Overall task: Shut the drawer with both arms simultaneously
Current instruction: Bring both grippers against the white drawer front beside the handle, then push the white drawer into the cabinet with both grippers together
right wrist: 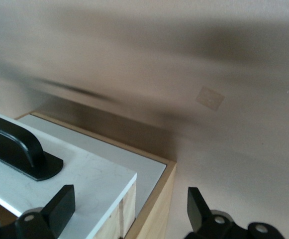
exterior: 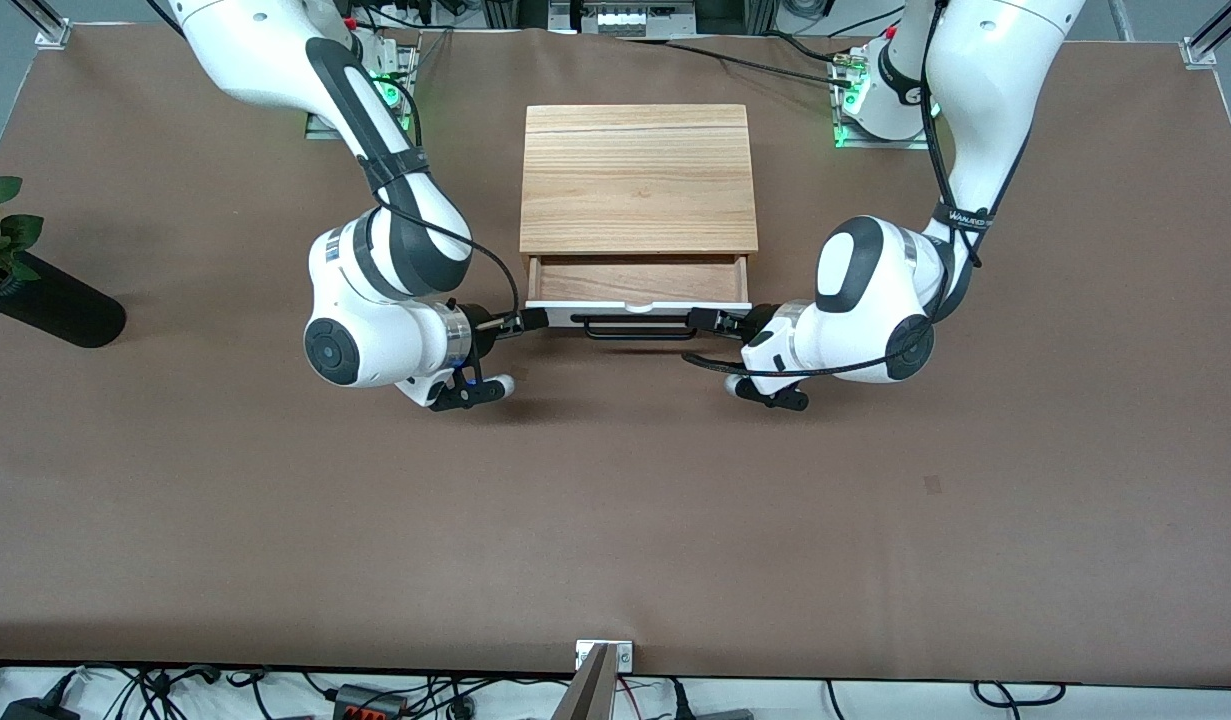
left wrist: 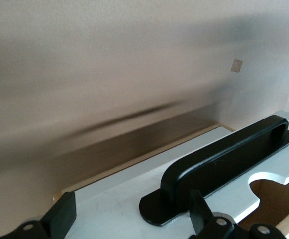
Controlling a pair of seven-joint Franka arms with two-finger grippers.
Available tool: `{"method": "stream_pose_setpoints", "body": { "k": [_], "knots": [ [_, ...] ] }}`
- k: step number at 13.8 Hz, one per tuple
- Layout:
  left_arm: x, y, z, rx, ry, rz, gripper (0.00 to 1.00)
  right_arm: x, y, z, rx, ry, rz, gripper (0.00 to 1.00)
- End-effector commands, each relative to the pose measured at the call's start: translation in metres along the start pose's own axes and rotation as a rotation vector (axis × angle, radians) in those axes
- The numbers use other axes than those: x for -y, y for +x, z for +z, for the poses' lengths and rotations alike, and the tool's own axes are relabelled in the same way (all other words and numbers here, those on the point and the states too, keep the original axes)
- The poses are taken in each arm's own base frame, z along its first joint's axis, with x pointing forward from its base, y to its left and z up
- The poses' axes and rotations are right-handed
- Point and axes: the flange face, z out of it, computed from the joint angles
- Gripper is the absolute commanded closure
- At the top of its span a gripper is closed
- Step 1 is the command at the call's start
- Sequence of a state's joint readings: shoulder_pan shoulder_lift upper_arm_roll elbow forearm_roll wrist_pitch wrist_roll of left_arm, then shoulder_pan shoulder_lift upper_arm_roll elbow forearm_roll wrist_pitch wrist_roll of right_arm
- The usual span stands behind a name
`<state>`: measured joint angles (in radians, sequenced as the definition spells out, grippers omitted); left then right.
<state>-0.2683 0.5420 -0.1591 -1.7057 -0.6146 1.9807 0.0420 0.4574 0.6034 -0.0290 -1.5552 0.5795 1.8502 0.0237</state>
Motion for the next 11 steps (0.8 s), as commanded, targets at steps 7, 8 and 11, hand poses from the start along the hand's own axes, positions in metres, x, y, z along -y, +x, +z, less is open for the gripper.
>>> {"method": "stream_pose_setpoints", "body": {
  "k": [7, 8, 11],
  "knots": [
    [-0.002, -0.025, 0.006, 0.141, -0.034, -0.004, 0.00, 0.001, -0.004, 0.030, 0.112, 0.061, 0.000, 0.00],
    [-0.002, -0.026, 0.006, 0.149, -0.034, -0.004, 0.00, 0.000, -0.006, 0.031, 0.131, 0.063, 0.004, 0.00],
    [0.001, -0.030, 0.013, 0.175, -0.032, -0.011, 0.00, -0.004, -0.014, 0.039, 0.217, 0.064, 0.006, 0.00]
  ]
}}
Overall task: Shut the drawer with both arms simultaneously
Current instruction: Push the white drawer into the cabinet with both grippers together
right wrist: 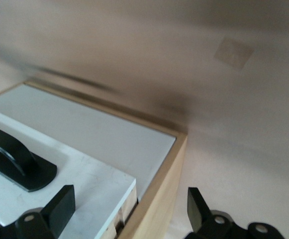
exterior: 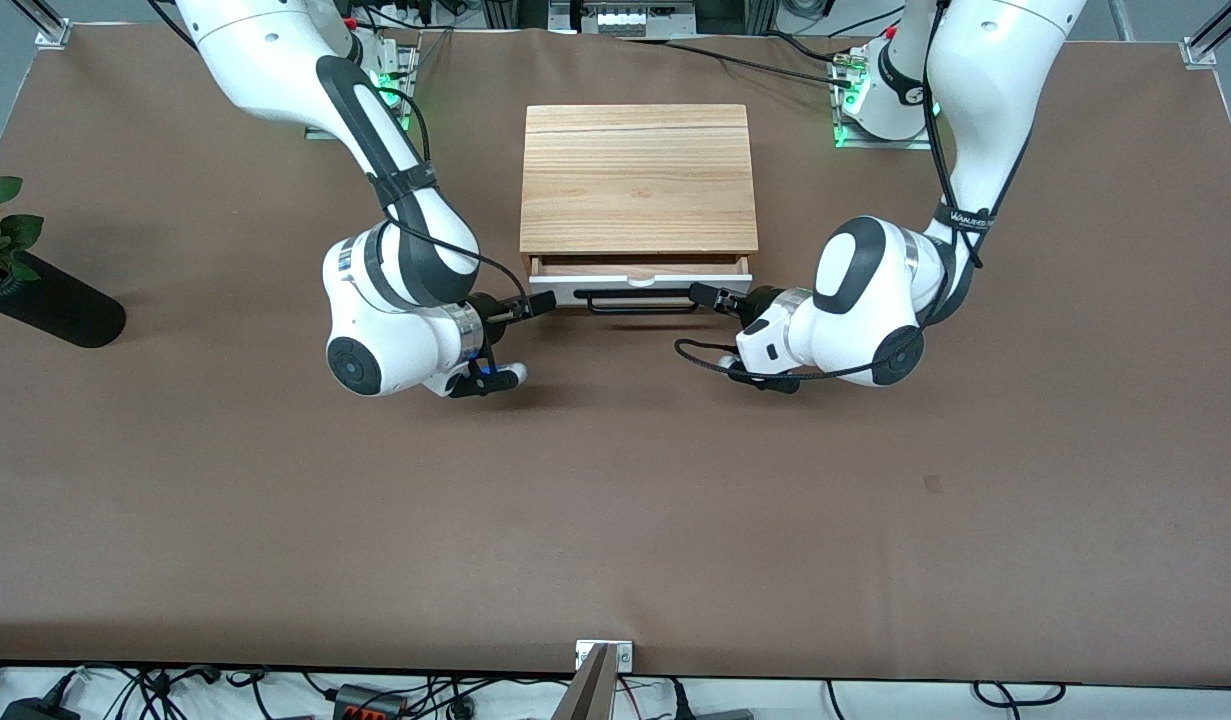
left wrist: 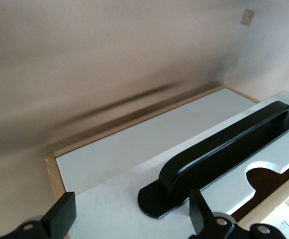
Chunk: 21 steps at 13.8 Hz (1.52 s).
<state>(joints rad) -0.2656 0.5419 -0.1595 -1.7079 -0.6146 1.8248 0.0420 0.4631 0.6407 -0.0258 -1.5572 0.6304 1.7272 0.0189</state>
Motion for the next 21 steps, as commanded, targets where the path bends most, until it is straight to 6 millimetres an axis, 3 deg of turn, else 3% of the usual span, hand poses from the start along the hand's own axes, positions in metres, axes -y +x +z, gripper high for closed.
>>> {"method": "stream_pose_setpoints", "body": {
  "k": [1, 7, 15, 18, 21],
  "knots": [
    [-0.001, -0.014, 0.001, 0.017, -0.024, -0.005, 0.00, -0.001, -0.006, 0.009, 0.083, 0.023, -0.015, 0.00],
    [0.007, -0.022, 0.015, 0.054, -0.019, -0.022, 0.00, -0.002, -0.010, 0.011, 0.124, 0.041, -0.010, 0.00],
    [0.008, -0.030, 0.024, 0.121, -0.021, -0.019, 0.00, 0.002, -0.012, 0.031, 0.185, 0.044, -0.011, 0.00],
    [0.007, -0.029, 0.019, 0.116, -0.024, -0.017, 0.00, 0.003, -0.013, 0.033, 0.191, 0.042, -0.012, 0.00],
    [-0.009, -0.023, -0.018, 0.079, -0.014, 0.019, 0.00, 0.002, -0.009, 0.031, 0.173, 0.041, -0.009, 0.00]
  ]
}}
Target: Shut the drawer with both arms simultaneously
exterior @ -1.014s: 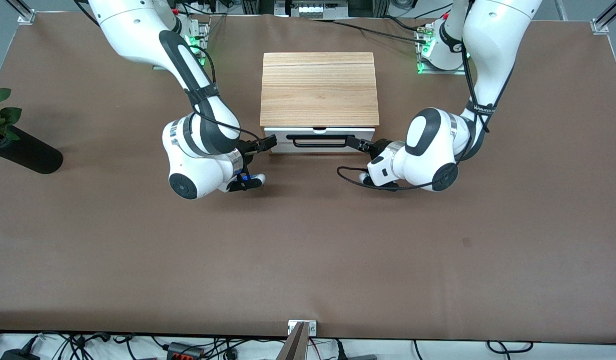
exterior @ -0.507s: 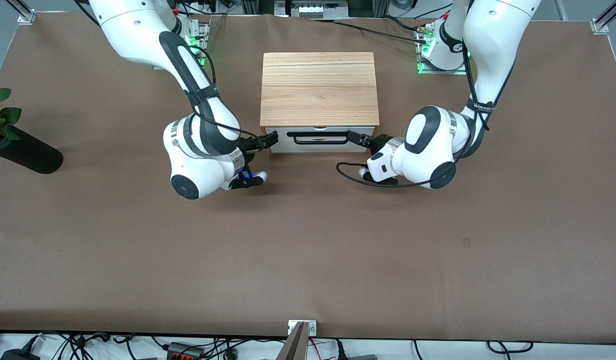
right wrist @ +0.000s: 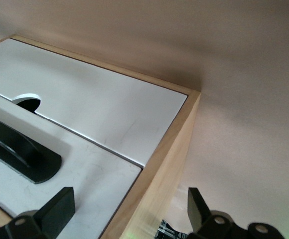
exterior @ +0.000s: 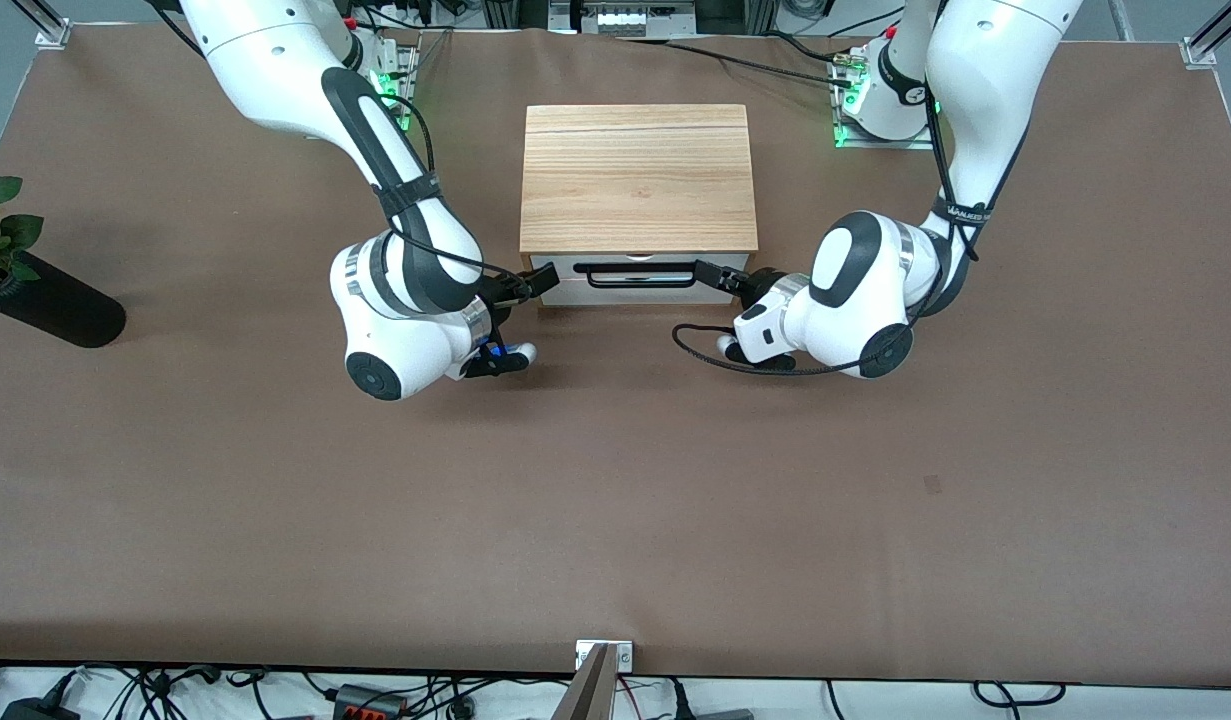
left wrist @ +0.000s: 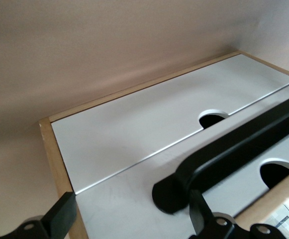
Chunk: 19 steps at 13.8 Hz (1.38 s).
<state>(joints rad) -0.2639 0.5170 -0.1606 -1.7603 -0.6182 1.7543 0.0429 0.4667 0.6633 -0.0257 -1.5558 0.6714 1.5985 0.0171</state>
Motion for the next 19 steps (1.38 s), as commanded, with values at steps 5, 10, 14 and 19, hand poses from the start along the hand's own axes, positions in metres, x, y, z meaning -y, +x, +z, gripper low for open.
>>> {"method": "stream_pose_setpoints", "body": {
  "k": [5, 10, 14, 19],
  "knots": [
    [-0.017, -0.022, -0.154, -0.116, 0.134, 0.093, 0.00, -0.005, 0.007, -0.078, -0.137, 0.033, -0.031, 0.00],
    [-0.006, -0.041, -0.230, -0.222, 0.449, 0.087, 0.00, -0.025, -0.020, -0.203, -0.349, 0.005, -0.050, 0.00],
    [-0.002, -0.075, -0.287, -0.313, 0.691, 0.045, 0.00, -0.069, -0.074, -0.298, -0.525, -0.072, 0.018, 0.00],
    [0.001, -0.145, -0.348, -0.461, 0.670, -0.047, 0.00, -0.111, -0.136, -0.381, -0.737, -0.250, 0.119, 0.00]
  ]
}}
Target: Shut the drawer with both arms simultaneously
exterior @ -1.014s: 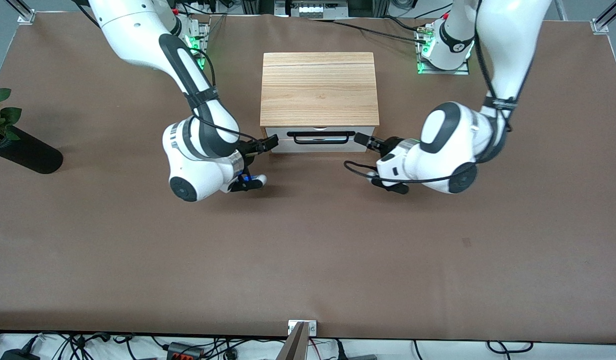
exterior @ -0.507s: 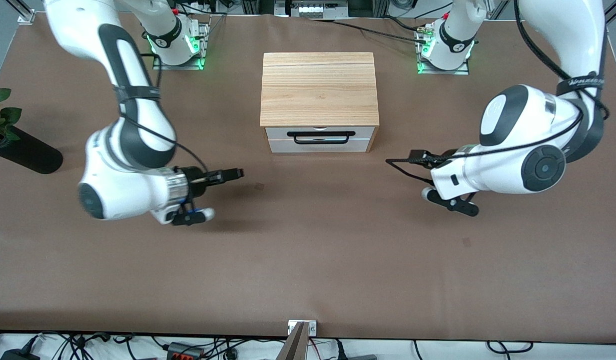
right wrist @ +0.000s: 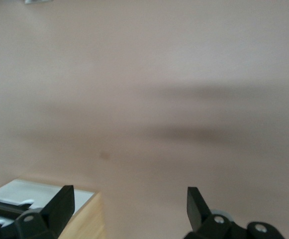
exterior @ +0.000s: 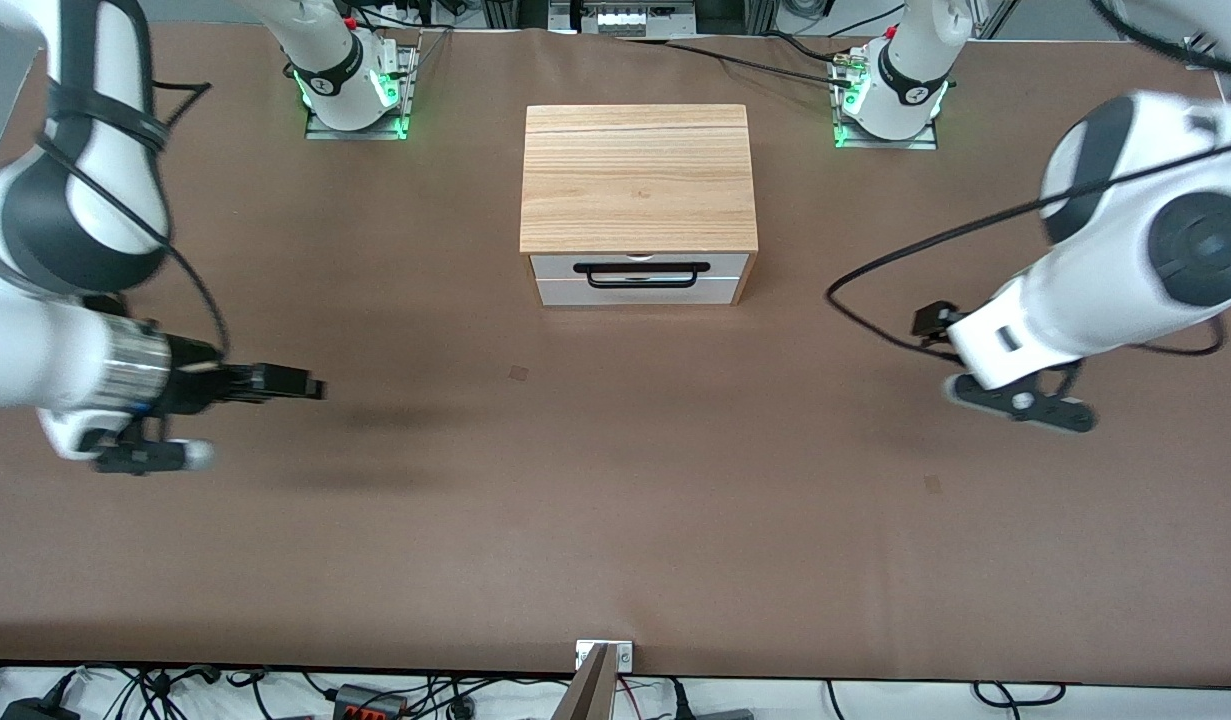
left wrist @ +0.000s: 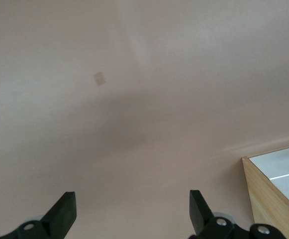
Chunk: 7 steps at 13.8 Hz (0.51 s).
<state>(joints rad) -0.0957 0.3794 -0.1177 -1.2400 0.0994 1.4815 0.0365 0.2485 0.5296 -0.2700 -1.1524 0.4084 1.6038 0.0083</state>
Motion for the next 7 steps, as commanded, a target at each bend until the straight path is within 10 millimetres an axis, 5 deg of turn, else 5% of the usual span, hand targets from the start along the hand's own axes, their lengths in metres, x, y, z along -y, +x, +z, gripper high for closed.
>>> {"method": "stream_pose_setpoints", "body": {
  "k": [1, 4, 7],
  "knots": [
    [0.021, -0.043, -0.032, -0.026, 0.016, -0.079, 0.00, -0.026, 0.003, -0.036, -0.087, -0.066, 0.024, 0.00],
    [0.043, -0.070, -0.029, -0.053, -0.060, -0.140, 0.00, -0.049, -0.010, -0.081, -0.149, -0.078, 0.064, 0.00],
    [0.052, -0.109, -0.023, -0.152, -0.043, -0.126, 0.00, -0.071, -0.014, -0.098, -0.174, -0.095, 0.098, 0.00]
  ]
}}
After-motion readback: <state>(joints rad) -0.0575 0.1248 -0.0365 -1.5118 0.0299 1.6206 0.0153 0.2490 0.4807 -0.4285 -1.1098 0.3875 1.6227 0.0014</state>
